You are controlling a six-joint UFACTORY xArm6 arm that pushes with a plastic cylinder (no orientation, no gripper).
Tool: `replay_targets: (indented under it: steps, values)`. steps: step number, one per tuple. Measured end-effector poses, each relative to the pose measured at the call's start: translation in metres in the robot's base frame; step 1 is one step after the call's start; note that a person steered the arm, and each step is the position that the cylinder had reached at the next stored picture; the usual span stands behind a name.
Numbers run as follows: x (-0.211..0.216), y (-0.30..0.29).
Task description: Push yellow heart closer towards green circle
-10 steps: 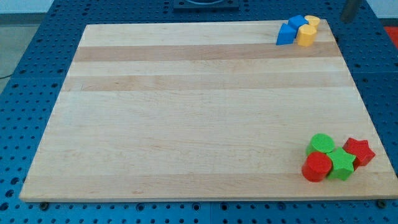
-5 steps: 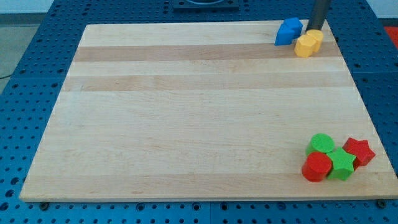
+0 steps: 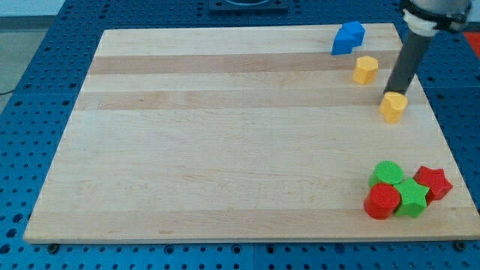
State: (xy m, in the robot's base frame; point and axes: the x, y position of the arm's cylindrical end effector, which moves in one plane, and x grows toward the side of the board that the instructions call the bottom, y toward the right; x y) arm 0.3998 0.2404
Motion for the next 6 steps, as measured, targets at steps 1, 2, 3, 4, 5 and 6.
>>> replay_targets:
  steps: [1, 2, 3, 4, 5, 6]
  values:
    - [0.033, -0.002]
    - [0.067, -0.005]
    - [0.089, -0.006]
    - [0.102, -0.007]
    - [0.087, -0.008]
    - [0.053, -0.024]
